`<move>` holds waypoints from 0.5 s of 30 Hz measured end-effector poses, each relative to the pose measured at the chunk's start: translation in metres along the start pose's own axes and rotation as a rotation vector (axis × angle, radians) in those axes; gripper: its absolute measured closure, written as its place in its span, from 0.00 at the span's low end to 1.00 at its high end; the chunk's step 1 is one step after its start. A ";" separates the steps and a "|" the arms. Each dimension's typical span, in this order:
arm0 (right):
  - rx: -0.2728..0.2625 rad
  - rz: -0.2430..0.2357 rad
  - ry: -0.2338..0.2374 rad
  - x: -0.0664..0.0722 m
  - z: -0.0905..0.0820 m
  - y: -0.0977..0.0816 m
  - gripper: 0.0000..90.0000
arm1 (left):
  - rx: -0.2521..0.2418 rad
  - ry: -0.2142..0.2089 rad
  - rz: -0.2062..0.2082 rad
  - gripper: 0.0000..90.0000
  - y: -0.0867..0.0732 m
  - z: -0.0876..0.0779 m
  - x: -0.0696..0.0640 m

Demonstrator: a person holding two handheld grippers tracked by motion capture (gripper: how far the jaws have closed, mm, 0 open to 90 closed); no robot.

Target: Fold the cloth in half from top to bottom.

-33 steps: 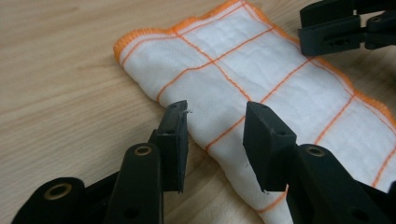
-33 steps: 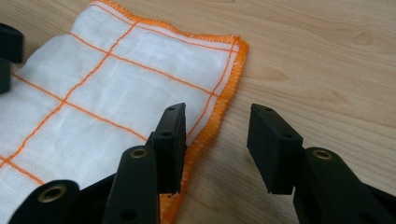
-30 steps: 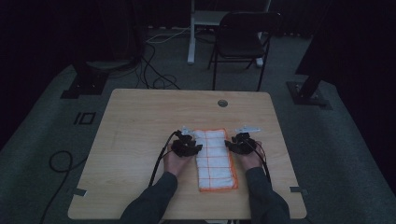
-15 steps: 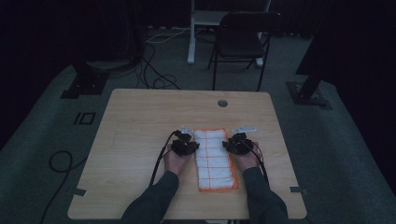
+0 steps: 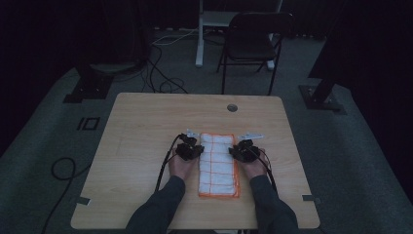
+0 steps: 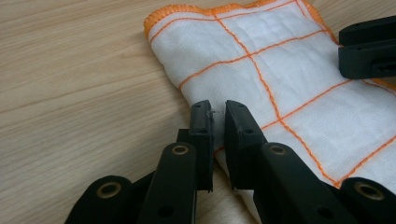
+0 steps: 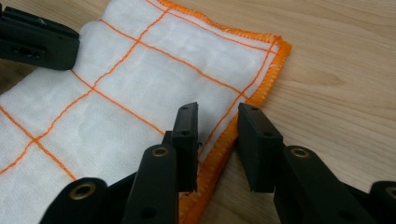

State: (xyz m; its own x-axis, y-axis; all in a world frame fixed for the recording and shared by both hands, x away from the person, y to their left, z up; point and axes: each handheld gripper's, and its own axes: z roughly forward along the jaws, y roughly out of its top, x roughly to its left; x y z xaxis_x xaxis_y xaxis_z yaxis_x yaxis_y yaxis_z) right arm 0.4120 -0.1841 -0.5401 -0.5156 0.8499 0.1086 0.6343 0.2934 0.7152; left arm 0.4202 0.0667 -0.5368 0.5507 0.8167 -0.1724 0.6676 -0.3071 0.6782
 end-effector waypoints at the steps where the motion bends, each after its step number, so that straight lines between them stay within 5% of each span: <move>1: 0.000 0.000 0.000 0.000 0.000 0.000 0.77 | 0.000 0.000 0.000 0.92 0.000 0.000 0.000; 15: -0.009 -0.007 0.012 0.015 0.010 0.006 0.79 | -0.004 0.033 -0.031 0.91 -0.005 -0.009 0.012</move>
State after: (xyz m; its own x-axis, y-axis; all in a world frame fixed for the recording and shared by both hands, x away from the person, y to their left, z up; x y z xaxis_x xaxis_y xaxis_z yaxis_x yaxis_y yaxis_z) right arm 0.4139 -0.1649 -0.5411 -0.5270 0.8425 0.1115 0.6251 0.2954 0.7225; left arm 0.4193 0.0825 -0.5363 0.5127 0.8416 -0.1701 0.6822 -0.2790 0.6759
